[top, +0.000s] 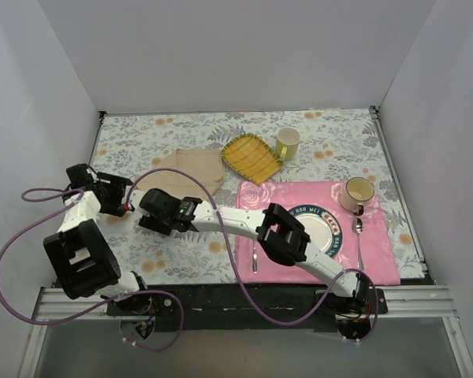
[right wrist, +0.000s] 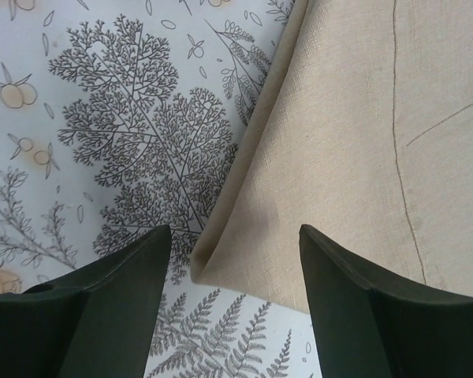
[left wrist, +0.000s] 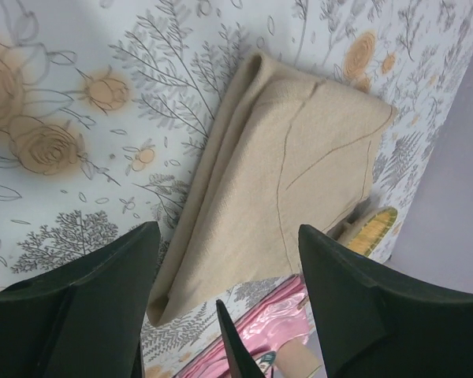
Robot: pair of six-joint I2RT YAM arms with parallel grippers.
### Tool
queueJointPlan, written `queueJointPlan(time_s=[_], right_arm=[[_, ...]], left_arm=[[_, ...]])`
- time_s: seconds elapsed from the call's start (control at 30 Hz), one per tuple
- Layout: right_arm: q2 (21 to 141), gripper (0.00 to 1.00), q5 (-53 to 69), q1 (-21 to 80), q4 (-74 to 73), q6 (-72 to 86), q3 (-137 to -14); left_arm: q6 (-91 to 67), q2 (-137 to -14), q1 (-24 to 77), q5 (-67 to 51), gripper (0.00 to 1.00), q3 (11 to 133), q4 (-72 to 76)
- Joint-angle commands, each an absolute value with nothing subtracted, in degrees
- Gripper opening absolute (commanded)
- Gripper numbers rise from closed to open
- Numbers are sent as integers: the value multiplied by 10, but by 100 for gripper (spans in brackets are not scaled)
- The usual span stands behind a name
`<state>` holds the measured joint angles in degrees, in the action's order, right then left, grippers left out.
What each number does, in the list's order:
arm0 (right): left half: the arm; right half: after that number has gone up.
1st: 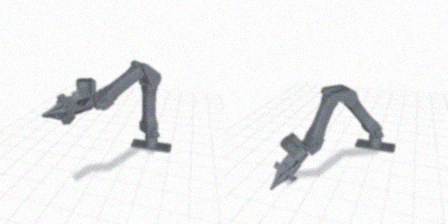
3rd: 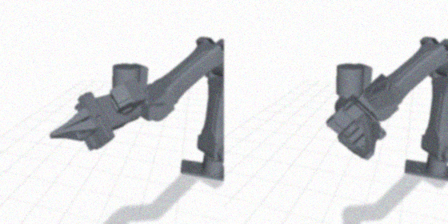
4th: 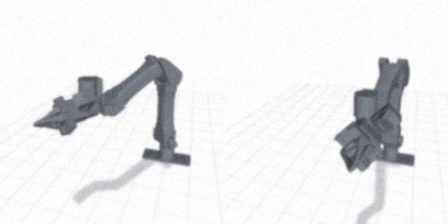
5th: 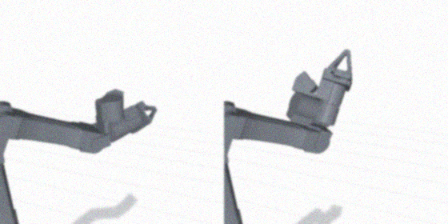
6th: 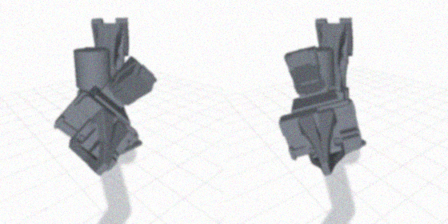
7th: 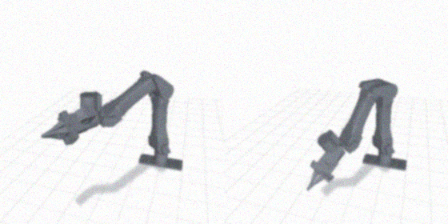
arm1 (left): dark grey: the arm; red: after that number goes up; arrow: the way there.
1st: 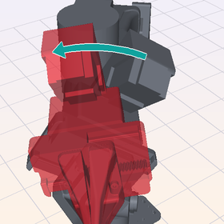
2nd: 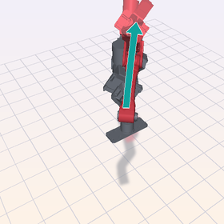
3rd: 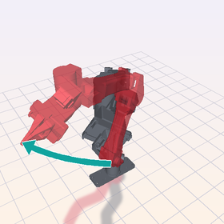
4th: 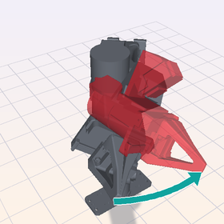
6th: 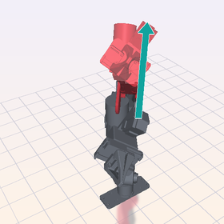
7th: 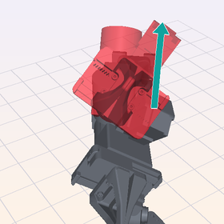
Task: Fold the napkin, place the utensils inside, and roll it up
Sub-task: Roll the napkin with the utensil
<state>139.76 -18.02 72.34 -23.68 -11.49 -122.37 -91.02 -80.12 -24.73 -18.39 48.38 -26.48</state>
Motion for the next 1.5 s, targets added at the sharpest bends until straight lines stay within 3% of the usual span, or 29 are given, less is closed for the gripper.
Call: queueJointPlan(time_s=[0.0, 0.2, 0.5, 0.6, 0.73, 1.1, 1.23, 1.47], right_arm=[[1419, 74, -208, 719, -170, -135, -1238], [1455, 76, -212, 709, -138, -130, -1268], [1504, 67, -211, 703, -131, -107, -1301], [1513, 62, -216, 700, -144, -90, -1303], [1505, 48, -222, 697, -149, -80, -1295], [1515, 34, -226, 696, -145, -92, -1298], [1515, 18, -211, 696, -147, -87, -1303], [1495, 1, -158, 688, -144, -22, -1292]], left_arm=[[-911, -821, -289, -218, 71, 497, -260], [-922, -831, -294, -161, 73, 517, -299], [-923, -817, -301, -156, 73, 506, -294], [-921, -811, -301, -153, 73, 506, -293], [-920, -800, -301, -149, 73, 499, -292], [-916, -803, -300, -173, 74, 472, -274], [-912, -808, -294, -190, 76, 454, -261], [-882, -825, -287, -253, 76, 421, -217]])
